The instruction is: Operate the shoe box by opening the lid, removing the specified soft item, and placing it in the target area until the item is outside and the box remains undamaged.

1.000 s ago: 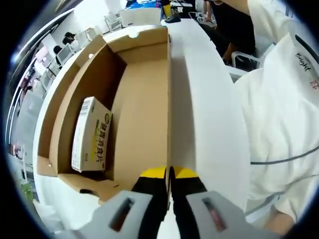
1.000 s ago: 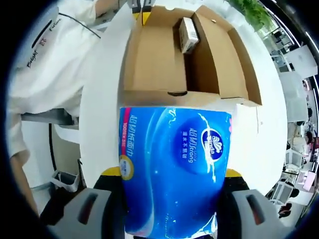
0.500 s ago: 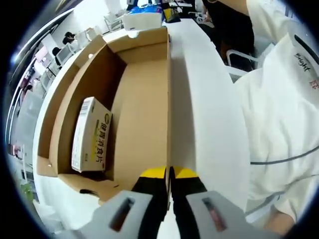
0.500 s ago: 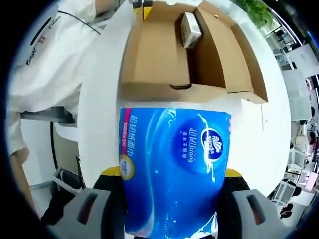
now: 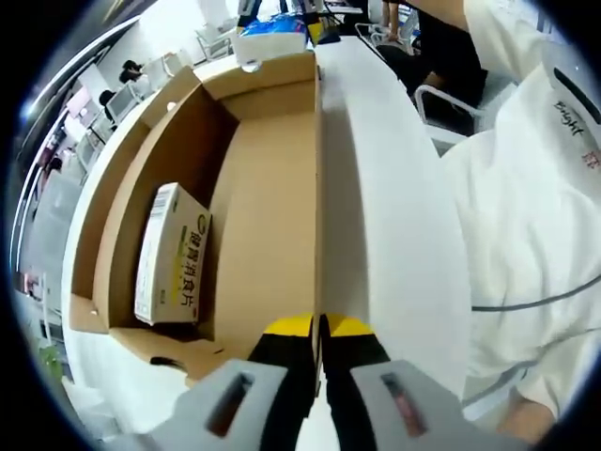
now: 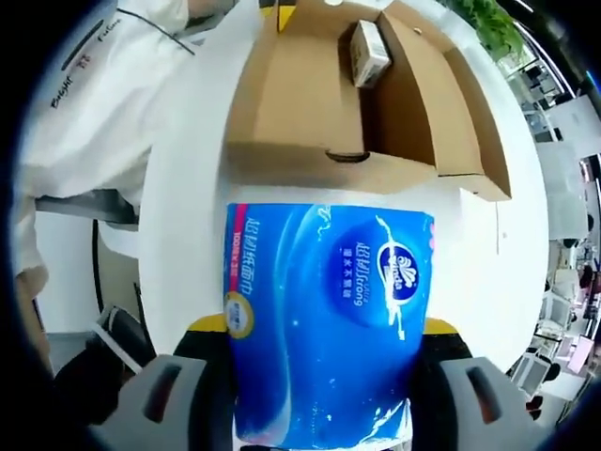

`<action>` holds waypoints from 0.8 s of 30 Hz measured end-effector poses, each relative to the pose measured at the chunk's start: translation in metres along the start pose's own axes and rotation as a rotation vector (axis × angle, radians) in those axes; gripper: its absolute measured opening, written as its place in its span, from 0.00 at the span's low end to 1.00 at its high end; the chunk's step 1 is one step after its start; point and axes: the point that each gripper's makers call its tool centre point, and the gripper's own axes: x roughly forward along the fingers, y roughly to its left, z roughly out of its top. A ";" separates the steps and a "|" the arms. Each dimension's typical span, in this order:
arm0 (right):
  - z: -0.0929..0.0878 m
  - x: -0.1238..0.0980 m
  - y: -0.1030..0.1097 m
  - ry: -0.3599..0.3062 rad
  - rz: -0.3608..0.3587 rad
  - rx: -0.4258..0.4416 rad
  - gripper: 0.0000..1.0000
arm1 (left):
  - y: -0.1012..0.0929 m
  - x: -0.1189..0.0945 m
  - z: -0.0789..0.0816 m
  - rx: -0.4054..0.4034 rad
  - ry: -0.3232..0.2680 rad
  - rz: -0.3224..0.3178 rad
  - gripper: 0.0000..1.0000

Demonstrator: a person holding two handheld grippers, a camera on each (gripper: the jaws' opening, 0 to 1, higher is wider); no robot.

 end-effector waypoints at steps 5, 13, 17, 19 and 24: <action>0.000 0.004 0.000 -0.008 -0.008 0.006 0.75 | 0.000 0.000 0.000 -0.003 0.005 -0.006 0.01; -0.003 0.005 0.004 -0.018 0.016 0.009 0.76 | 0.000 0.000 0.001 -0.003 0.005 -0.005 0.01; -0.004 0.005 0.003 0.000 0.011 -0.003 0.76 | 0.000 0.000 0.001 -0.003 0.004 -0.005 0.01; -0.004 0.005 0.002 0.005 0.006 -0.005 0.75 | 0.000 0.000 0.001 -0.003 0.005 -0.006 0.01; -0.005 0.001 0.000 0.005 -0.012 -0.001 0.74 | 0.001 0.000 0.001 -0.002 0.004 -0.007 0.01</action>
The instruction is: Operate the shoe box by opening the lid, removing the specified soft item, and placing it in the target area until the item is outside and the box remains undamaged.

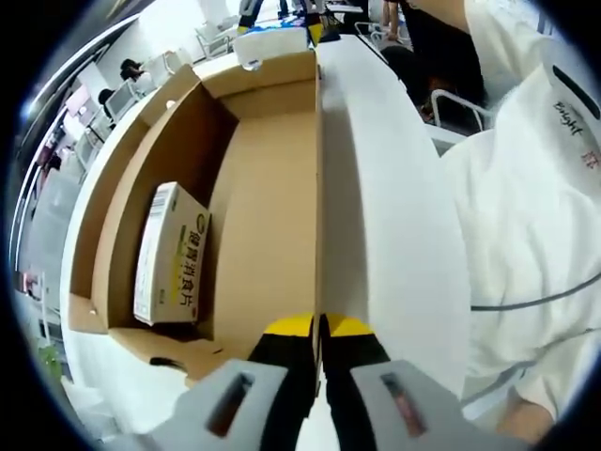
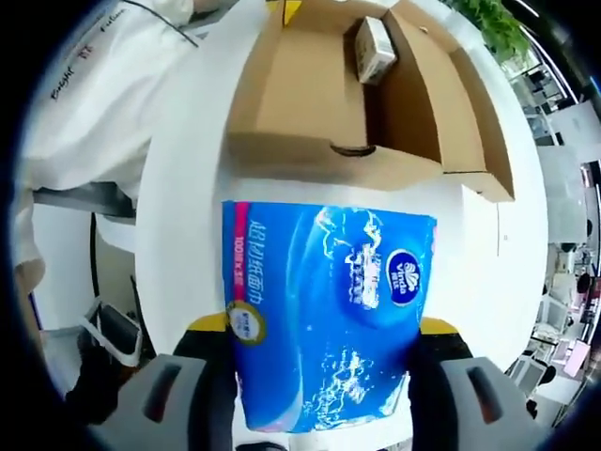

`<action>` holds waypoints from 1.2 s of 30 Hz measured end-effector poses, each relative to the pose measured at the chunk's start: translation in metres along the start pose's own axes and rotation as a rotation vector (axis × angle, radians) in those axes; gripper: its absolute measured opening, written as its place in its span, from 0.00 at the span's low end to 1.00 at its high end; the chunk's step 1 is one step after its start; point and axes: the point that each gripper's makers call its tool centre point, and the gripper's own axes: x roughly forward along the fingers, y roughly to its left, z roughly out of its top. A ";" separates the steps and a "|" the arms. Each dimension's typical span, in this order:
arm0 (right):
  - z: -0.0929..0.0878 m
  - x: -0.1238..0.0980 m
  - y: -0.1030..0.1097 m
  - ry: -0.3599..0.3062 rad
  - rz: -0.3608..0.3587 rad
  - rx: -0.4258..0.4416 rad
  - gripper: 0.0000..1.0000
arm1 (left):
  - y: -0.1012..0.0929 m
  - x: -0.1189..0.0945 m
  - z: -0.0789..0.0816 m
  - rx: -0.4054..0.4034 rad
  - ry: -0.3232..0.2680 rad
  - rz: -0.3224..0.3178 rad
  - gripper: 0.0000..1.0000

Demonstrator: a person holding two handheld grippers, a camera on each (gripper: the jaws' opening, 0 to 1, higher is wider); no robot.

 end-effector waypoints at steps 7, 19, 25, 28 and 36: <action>0.002 -0.008 0.000 -0.023 -0.020 -0.004 0.72 | 0.000 0.000 -0.001 -0.001 0.001 -0.002 0.01; 0.005 -0.039 -0.001 -0.032 -0.078 -0.013 0.63 | 0.000 0.000 -0.002 -0.002 0.002 -0.001 0.01; 0.002 -0.050 0.002 -0.038 -0.068 0.058 0.53 | 0.000 0.000 -0.002 -0.001 -0.001 0.001 0.01; 0.008 -0.063 -0.007 -0.099 -0.128 0.082 0.51 | -0.001 0.001 -0.002 -0.002 0.001 -0.001 0.01; 0.012 -0.085 -0.011 -0.202 -0.211 0.110 0.40 | -0.004 0.000 -0.001 0.017 -0.001 0.022 0.02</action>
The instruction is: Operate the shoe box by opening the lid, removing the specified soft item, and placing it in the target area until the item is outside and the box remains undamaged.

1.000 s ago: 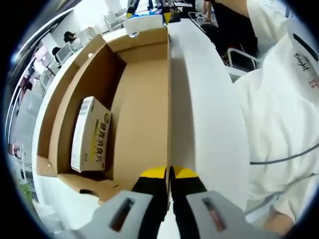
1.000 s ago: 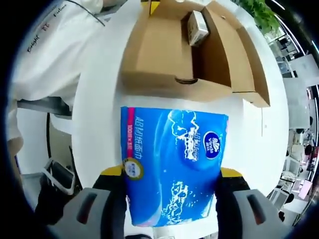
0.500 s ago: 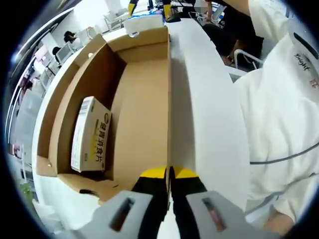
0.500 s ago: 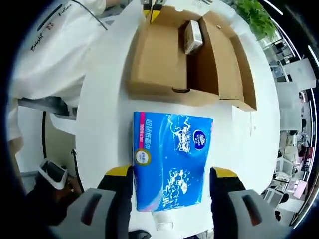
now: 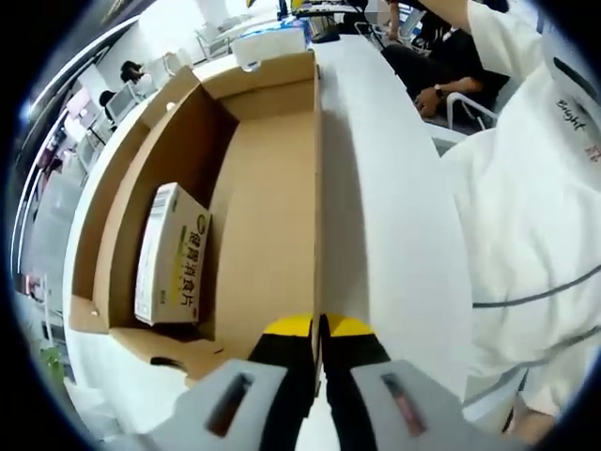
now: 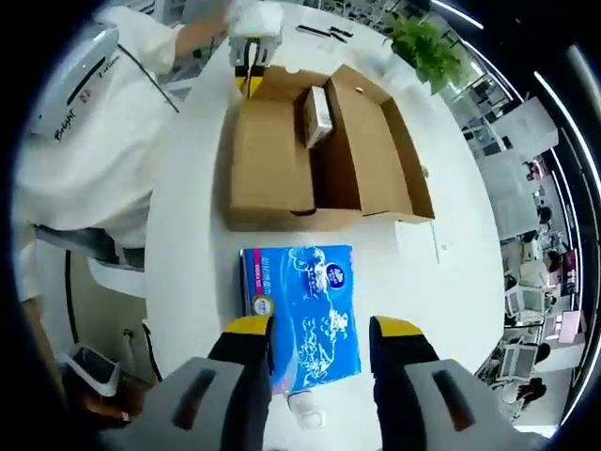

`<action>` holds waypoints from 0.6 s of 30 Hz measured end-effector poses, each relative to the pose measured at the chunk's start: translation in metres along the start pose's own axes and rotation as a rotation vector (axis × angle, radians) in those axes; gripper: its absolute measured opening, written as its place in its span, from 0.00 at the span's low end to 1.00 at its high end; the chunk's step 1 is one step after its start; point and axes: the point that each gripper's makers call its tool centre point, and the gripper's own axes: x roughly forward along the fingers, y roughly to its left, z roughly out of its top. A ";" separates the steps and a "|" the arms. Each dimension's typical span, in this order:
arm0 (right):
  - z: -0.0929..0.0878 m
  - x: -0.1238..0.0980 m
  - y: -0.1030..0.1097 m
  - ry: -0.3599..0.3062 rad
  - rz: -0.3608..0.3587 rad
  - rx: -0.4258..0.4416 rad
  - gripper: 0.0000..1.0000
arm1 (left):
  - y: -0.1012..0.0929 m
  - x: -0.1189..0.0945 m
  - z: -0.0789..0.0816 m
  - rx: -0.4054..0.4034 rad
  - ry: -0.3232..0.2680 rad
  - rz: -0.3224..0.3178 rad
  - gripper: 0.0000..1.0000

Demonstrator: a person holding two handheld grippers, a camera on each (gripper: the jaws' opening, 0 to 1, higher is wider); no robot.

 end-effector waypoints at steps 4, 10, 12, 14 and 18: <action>0.017 -0.007 -0.010 -0.148 -0.058 0.100 0.39 | 0.002 -0.001 0.000 -0.017 0.004 -0.012 0.02; 0.050 -0.013 -0.035 -0.457 -0.175 0.208 0.39 | -0.004 0.000 0.004 -0.016 0.008 -0.031 0.01; 0.048 -0.009 -0.038 -0.480 -0.197 0.248 0.38 | -0.008 0.001 0.006 -0.016 0.008 -0.034 0.01; 0.044 -0.001 -0.036 -0.460 -0.193 0.254 0.38 | -0.010 0.002 0.008 -0.017 0.008 -0.035 0.01; 0.056 -0.003 -0.041 -0.598 -0.244 0.325 0.38 | -0.014 0.003 0.010 -0.016 0.007 -0.032 0.01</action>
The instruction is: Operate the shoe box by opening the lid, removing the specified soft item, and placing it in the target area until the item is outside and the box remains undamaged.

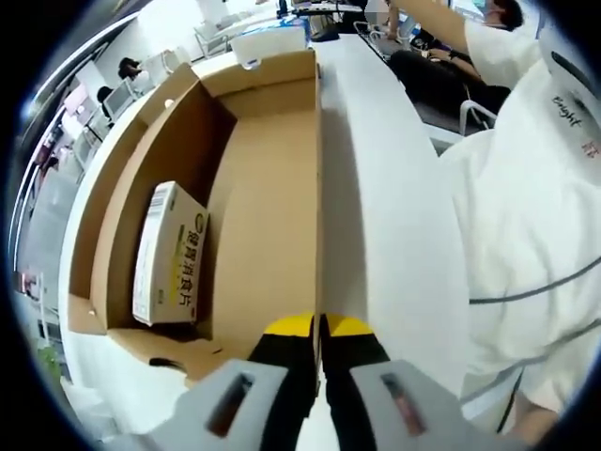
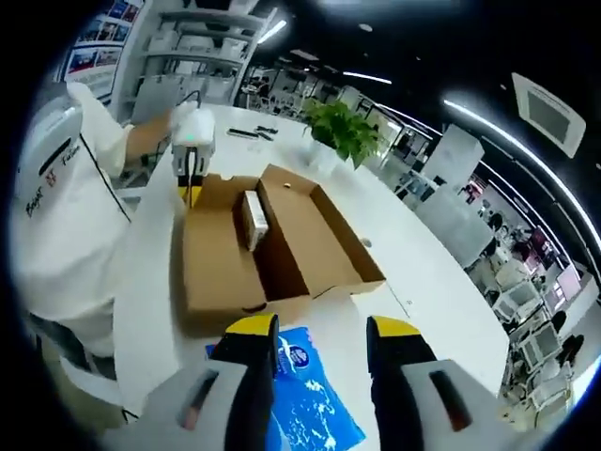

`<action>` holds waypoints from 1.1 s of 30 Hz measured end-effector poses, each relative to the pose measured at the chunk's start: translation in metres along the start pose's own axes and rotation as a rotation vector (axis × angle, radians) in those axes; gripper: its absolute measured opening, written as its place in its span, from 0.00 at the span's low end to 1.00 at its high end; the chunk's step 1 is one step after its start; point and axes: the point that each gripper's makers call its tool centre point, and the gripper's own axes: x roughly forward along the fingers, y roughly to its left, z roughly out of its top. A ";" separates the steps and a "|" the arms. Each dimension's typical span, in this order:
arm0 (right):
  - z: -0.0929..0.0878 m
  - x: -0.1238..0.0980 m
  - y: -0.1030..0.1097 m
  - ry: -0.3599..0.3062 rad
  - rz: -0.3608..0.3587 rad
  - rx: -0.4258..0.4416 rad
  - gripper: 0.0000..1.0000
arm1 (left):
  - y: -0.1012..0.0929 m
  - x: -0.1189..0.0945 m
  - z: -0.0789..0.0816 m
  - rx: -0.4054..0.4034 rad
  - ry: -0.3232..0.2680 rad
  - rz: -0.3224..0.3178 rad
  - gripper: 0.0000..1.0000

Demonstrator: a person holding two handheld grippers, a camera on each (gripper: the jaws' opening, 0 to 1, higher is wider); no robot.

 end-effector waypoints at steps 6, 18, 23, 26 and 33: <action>0.026 -0.007 0.002 -0.231 -0.073 0.157 0.33 | 0.005 -0.001 -0.003 0.006 -0.003 0.005 0.01; 0.019 -0.033 -0.006 -0.420 -0.257 0.409 0.32 | 0.012 -0.004 -0.008 -0.007 -0.002 0.001 0.01; 0.040 -0.060 -0.004 -0.606 -0.309 0.469 0.56 | 0.014 -0.005 -0.010 -0.008 -0.004 0.002 0.01; 0.043 -0.070 0.005 -0.633 -0.359 0.432 0.65 | 0.015 -0.005 -0.011 -0.005 -0.009 0.005 0.01; 0.042 -0.073 0.020 -0.587 -0.457 0.422 0.68 | 0.018 -0.006 -0.011 -0.005 -0.025 0.008 0.02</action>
